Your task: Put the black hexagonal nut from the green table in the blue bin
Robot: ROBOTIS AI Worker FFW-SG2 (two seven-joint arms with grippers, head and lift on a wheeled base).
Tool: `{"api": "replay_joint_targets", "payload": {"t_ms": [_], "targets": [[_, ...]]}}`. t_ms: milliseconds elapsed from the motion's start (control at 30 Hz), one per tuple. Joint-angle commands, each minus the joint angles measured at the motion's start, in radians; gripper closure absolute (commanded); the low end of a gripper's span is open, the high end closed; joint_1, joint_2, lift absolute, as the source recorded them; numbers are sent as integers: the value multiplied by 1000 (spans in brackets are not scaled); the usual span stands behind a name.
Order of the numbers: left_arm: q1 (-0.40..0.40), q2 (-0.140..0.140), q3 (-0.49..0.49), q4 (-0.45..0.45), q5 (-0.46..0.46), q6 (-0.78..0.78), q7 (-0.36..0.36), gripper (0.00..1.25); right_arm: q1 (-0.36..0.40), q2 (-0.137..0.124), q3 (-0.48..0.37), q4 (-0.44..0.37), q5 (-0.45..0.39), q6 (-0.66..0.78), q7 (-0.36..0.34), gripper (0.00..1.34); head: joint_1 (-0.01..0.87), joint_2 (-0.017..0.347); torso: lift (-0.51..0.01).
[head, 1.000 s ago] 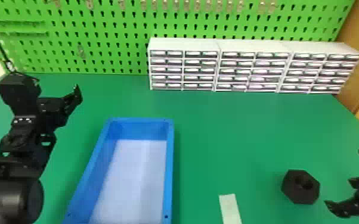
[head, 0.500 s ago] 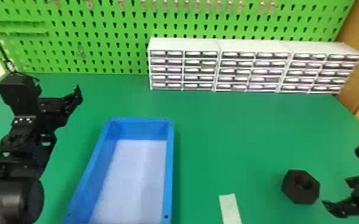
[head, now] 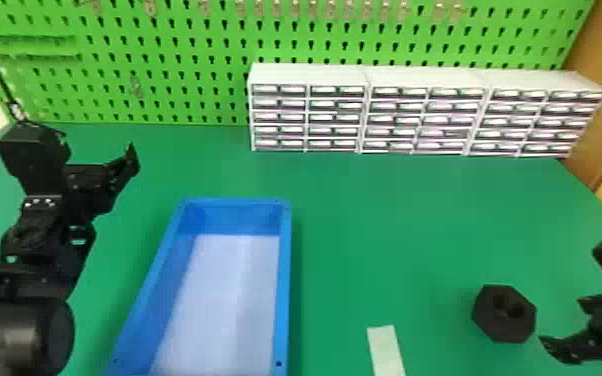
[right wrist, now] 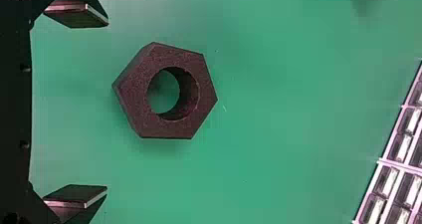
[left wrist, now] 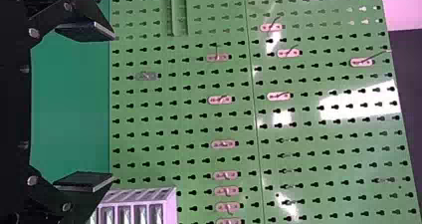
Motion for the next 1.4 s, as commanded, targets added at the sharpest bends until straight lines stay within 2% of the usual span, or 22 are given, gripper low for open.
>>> {"api": "replay_joint_targets", "payload": {"t_ms": [0,233,433,567,733,1067,1367], "targets": [[1,0,1,0,1,0,0,266,-7,0,8,-1,4,-1,1,116,683,28,-96],[1,0,-1,0,-1,0,0,266,-24,2,28,-1,13,2,2,117,683,28,-96],[1,0,1,0,1,0,0,266,-50,16,60,-1,55,10,27,116,683,28,-96],[1,0,-2,0,1,2,0,266,-81,20,108,0,101,13,53,116,683,28,-96],[-2,0,-7,2,-1,2,0,266,-112,13,166,0,120,24,62,116,683,28,-96],[-3,0,-15,8,-1,2,2,266,-146,8,249,43,134,28,104,116,683,28,-96],[-6,0,-24,12,2,2,5,266,-176,25,294,83,154,19,121,131,683,28,-96]]}}
